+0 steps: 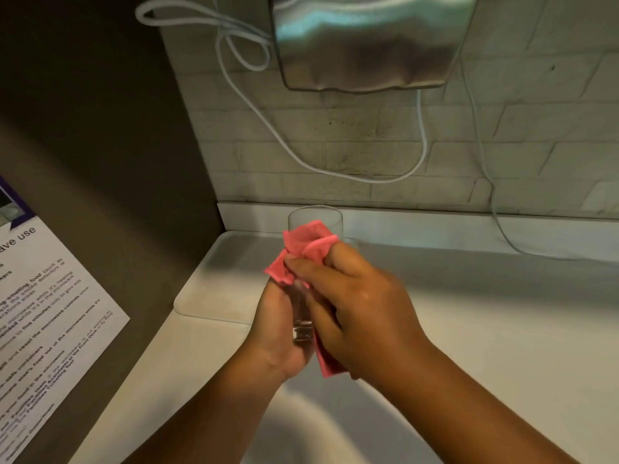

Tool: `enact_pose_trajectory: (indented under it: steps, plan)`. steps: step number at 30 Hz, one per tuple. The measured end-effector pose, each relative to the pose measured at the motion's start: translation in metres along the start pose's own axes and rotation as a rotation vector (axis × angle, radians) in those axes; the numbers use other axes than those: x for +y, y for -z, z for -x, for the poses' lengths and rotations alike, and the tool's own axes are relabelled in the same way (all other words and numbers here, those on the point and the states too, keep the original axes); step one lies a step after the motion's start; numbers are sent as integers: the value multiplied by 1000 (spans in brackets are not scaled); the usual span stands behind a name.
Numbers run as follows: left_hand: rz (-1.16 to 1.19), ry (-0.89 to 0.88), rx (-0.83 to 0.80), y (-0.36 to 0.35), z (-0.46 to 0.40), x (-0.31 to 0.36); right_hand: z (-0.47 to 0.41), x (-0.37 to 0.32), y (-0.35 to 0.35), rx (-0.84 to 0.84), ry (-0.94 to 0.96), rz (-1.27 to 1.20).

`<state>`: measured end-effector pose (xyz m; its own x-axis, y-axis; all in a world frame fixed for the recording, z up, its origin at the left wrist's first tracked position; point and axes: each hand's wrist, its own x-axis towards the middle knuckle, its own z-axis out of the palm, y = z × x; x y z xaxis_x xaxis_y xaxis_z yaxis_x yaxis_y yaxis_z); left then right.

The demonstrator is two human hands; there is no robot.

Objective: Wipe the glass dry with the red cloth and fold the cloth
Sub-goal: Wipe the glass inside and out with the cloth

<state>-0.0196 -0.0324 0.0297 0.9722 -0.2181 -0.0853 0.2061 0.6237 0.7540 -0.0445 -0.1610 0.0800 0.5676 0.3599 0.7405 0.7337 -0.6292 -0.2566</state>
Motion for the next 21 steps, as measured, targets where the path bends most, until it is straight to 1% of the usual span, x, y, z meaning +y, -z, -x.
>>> enact_pose_trajectory:
  steps: [2, 6, 8, 10, 13, 16, 19, 21]
  plan:
    - [-12, -3, -9, -3, 3, -2, -9, 11, -1, 53, -102, -117]
    - [-39, 16, 9, -12, 7, -4, -24, 39, -6, 313, -322, -260]
    - [-12, -7, 30, -11, 6, -1, -23, 42, -12, 341, -374, -344]
    - [19, -24, 81, -8, 4, 3, -14, 35, -18, 308, -391, -414]
    - [20, -40, 110, -2, 1, 4, 2, 20, -17, 211, -302, -394]
    - [23, -50, 56, 1, 0, 2, 6, 8, -11, 65, -130, -219]
    - [28, -52, 11, -1, 0, -2, -5, 6, -5, 56, -23, -72]
    - [16, -22, -13, -6, 3, -6, -18, 13, -2, 101, -48, -50]
